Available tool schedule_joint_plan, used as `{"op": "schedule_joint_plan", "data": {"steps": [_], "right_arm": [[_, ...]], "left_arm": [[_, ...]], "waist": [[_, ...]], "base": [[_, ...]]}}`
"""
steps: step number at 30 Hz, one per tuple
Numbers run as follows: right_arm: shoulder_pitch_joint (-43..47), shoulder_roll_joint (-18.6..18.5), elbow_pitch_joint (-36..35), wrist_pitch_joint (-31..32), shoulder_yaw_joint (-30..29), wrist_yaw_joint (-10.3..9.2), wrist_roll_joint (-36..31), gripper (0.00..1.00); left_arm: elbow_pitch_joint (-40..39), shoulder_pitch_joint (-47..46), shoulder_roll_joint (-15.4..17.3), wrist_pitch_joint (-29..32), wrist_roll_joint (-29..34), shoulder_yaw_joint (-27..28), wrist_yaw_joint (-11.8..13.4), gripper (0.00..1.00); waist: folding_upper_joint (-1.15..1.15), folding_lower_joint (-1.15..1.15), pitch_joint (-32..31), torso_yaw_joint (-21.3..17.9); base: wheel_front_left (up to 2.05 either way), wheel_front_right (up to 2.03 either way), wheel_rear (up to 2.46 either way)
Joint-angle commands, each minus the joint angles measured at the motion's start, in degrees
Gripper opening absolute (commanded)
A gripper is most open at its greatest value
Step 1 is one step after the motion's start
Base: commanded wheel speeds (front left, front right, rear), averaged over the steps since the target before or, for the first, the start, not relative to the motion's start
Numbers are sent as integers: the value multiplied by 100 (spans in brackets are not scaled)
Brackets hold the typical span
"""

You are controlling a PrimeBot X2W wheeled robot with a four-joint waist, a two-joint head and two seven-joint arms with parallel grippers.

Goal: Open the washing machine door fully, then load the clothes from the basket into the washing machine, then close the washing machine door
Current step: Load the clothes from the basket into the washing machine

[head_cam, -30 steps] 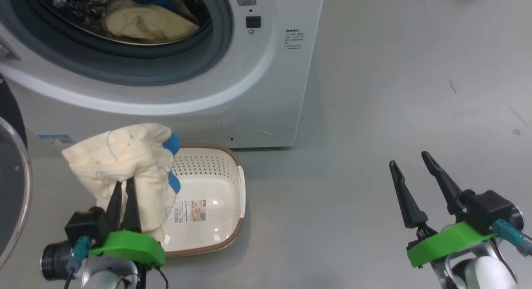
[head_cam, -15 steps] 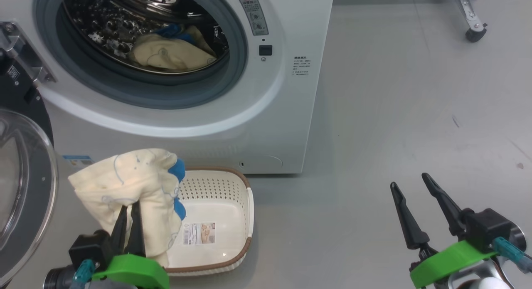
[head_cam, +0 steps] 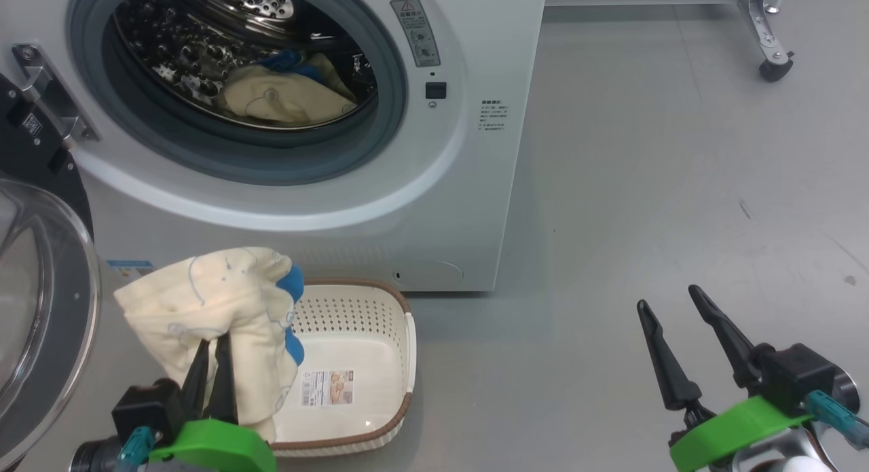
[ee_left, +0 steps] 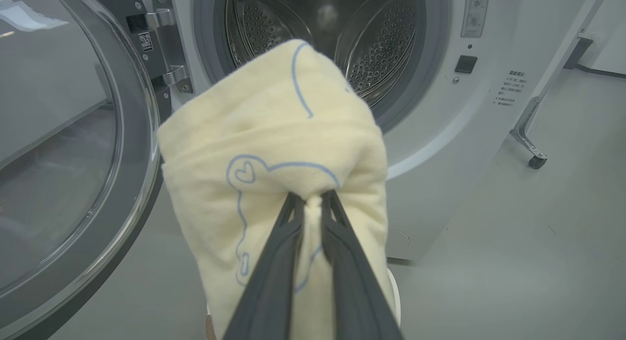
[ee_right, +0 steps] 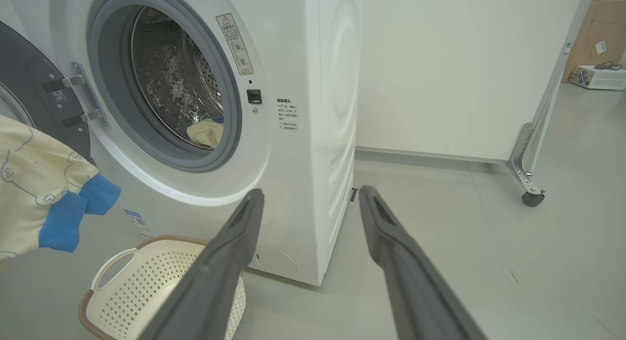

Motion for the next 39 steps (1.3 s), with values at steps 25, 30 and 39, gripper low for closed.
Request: {"op": "schedule_joint_plan", "data": {"steps": [25,30,39], "right_arm": [[-370,-54,-143,-31,383,-16,124,100],[-529,-54,-72,-103,521,-16,183,100],[-897,-54,112,-317,699,-16,344,100]], "left_arm": [[598,-1052,189,272,-275,319,-112,0],[1228,-1697,272,392,-415,435,-308,0],[2213,-3089,547,713,-623,613,-734,0]], "waist": [[0,0,412,-339],[0,0,694,-567],[0,0,1401,-977]], "base": [[0,0,0],[0,0,0],[0,0,0]]}}
